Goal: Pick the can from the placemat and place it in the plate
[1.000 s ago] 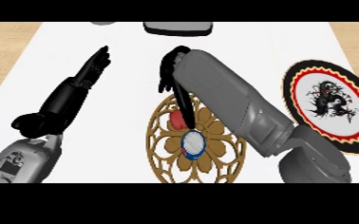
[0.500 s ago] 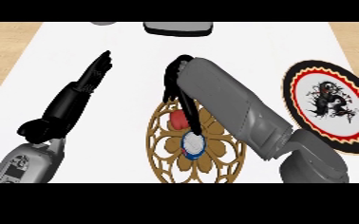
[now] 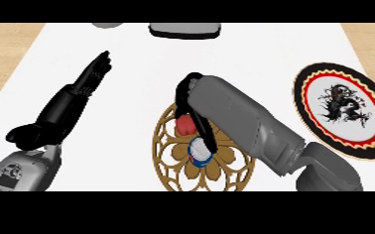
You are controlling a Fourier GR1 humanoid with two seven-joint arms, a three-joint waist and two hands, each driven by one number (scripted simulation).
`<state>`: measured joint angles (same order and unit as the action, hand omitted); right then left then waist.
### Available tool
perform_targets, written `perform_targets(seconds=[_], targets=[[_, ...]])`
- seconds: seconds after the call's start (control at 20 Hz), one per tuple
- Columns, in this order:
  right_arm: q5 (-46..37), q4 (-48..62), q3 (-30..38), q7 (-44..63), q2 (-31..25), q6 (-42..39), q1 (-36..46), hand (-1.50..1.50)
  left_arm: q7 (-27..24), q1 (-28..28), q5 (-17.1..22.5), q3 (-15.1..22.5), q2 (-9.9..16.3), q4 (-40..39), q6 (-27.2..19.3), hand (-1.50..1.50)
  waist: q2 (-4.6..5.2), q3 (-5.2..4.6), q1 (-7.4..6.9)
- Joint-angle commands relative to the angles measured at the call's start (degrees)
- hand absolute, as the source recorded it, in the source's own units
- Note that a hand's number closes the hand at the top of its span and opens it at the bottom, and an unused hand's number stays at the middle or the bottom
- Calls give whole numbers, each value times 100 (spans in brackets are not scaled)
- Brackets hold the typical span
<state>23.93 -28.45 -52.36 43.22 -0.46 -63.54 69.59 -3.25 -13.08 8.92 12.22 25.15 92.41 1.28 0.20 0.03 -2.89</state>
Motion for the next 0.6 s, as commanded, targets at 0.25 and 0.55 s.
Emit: perform_targets(seconds=[0.25, 0.55], targets=[[220, -381, -515, 330, 41, -306, -579, -150, 59, -89, -62, -204, -72, -167, 121, 0, 27, -9, 71], [136, -586, -720, 458, 39, -337, -895, -150, 136, 147, 13, -339, -12, 107, 220, 0, 0, -6, 119]])
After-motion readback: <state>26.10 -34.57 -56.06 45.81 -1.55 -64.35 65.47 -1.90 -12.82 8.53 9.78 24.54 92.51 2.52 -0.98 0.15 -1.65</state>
